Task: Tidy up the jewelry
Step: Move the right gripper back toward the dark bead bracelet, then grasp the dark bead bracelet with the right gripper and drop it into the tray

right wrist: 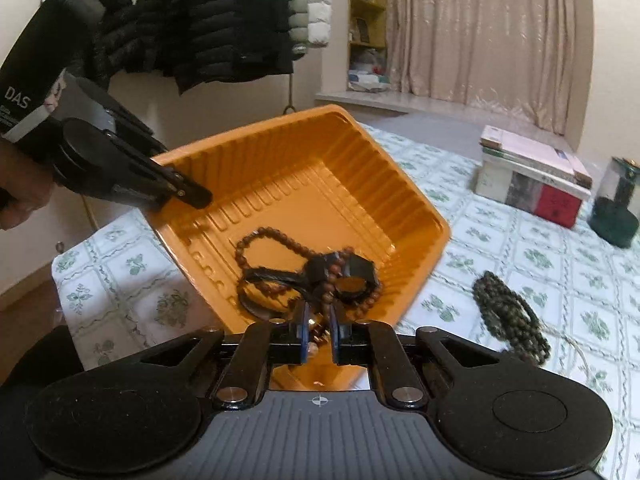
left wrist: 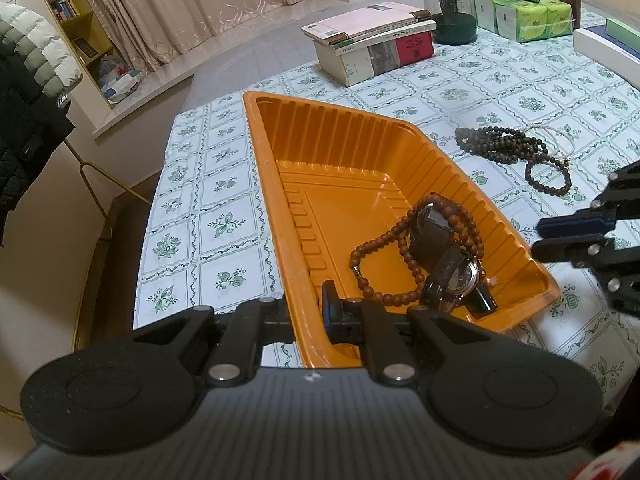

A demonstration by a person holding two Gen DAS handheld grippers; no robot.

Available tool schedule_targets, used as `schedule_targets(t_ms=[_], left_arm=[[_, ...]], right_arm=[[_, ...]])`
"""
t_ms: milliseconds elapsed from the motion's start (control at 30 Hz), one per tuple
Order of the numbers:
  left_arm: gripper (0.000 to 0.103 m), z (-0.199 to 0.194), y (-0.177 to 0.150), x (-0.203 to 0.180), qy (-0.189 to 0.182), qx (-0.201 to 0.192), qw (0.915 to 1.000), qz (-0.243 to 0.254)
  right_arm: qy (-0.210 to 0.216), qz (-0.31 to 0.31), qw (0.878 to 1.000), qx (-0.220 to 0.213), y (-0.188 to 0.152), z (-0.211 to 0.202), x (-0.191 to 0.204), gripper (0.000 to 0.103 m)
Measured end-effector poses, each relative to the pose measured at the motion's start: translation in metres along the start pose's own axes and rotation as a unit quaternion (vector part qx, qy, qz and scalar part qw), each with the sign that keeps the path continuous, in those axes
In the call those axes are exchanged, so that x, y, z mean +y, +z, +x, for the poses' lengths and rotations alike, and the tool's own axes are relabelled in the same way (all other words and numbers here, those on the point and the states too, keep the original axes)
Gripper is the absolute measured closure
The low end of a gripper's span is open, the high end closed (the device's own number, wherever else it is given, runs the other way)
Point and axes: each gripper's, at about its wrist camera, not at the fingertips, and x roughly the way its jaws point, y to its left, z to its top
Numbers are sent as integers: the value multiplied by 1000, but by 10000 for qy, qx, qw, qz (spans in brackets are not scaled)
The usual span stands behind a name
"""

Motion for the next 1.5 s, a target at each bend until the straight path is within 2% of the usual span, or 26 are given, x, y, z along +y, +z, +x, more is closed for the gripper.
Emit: schedule_targets(t_ms=[100,200,333,400,533,667,767,800,1033,1133,1200,1267,1500], left_arm=[[93,0,0,0,3,1,10000,1],[93,0,0,0,3,-2,10000,11],[93,0,0,0,7,0,10000,5],[93,0,0,0,7,2,10000,7],[93,0,0,0,6,3,10000,4],[93,0,0,1,11,10,10000,8],[93,0,1,1,19,12,10000,-5],[93,0,1,1,22,13,10000,-11],[93,0,1,1,24,24,10000,-28],[93,0,1,1,23,24,10000,-27],[93,0,2,1,23,25,10000,-24],[93,0,1,1,23,23,10000,-26],[93,0,2,1,25,23,10000,-23]], right_arm=[[-272,180,9993,161,-12,-4,-14,93],[-743,392,9957,396,-27,-5,-35,93],[-1334,808,9857,638,-46,-7,-70,92],[-1577,953,9801,739,-51,-7,-87,88],[-1834,1124,9734,793,-59,-7,-115,84],[-1976,1005,9710,894,-60,2,-133,81],[-1987,845,9726,858,-59,9,-138,67],[-1977,803,9733,845,-58,11,-140,65],[-1831,698,9775,785,-50,31,-146,66],[-1798,718,9780,782,-47,33,-145,68],[-1712,703,9795,796,-47,34,-143,88],[-1772,564,9793,799,-47,34,-137,95],[-1763,412,9825,435,-35,14,-115,98]])
